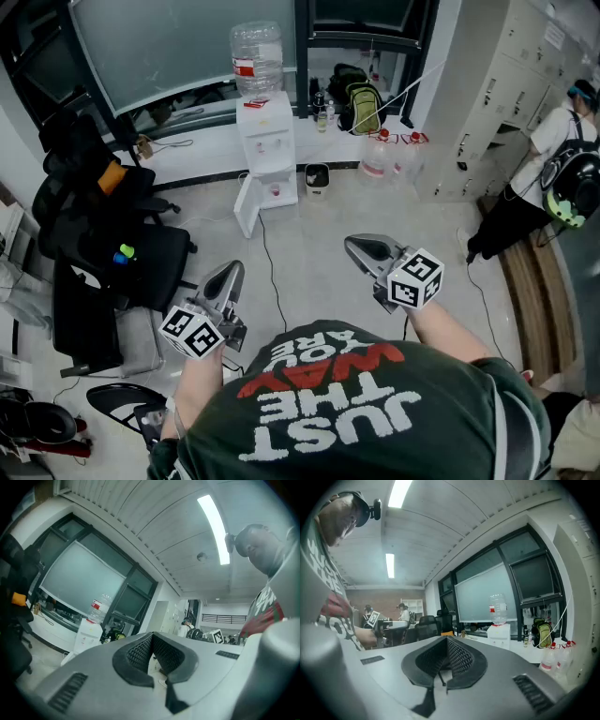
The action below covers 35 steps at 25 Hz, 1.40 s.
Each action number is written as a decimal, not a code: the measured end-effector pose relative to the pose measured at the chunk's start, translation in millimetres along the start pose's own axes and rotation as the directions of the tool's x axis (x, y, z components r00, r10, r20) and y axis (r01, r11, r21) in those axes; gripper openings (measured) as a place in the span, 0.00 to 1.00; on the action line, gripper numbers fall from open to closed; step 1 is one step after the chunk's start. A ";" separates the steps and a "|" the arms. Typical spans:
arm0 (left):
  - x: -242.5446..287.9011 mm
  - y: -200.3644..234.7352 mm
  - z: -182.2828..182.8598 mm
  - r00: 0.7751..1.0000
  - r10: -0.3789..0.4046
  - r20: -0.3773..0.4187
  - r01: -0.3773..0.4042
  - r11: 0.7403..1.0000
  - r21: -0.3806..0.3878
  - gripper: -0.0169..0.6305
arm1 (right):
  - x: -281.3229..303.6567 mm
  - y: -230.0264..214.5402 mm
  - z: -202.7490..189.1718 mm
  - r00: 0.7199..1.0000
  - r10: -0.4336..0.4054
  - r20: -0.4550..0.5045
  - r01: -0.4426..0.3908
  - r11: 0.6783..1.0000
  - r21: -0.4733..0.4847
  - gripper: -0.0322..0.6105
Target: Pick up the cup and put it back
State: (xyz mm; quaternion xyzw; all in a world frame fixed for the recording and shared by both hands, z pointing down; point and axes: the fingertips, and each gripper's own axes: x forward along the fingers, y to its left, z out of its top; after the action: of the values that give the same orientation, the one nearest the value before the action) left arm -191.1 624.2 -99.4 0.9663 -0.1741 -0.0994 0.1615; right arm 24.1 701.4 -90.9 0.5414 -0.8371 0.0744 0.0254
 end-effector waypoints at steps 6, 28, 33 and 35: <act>0.5 1.3 -0.5 1.000 0.000 -0.004 0.000 1.000 -0.012 0.03 | 1.9 1.6 -3.1 1.000 0.004 -0.011 -0.004 1.000 0.005 0.10; 31.5 -20.1 -11.3 0.998 -0.038 -0.040 0.038 0.999 -0.018 0.03 | -27.4 -20.7 0.1 0.999 -0.037 0.008 0.037 0.999 0.032 0.10; 52.4 -43.8 -17.8 0.998 -0.051 -0.040 0.051 0.999 -0.012 0.03 | -54.3 -37.1 4.0 0.999 -0.041 0.020 0.040 0.999 0.033 0.10; 59.2 -53.6 -21.9 0.998 -0.049 -0.042 0.048 0.999 -0.015 0.03 | -64.8 -42.2 3.9 0.999 -0.032 0.017 0.032 0.999 0.036 0.10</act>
State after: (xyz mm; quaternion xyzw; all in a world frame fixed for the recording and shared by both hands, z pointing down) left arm -114.9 656.1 -105.7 0.9710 -0.1466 -0.0841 0.1692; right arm 89.3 742.2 -98.6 0.5558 -0.8270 0.0839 0.0096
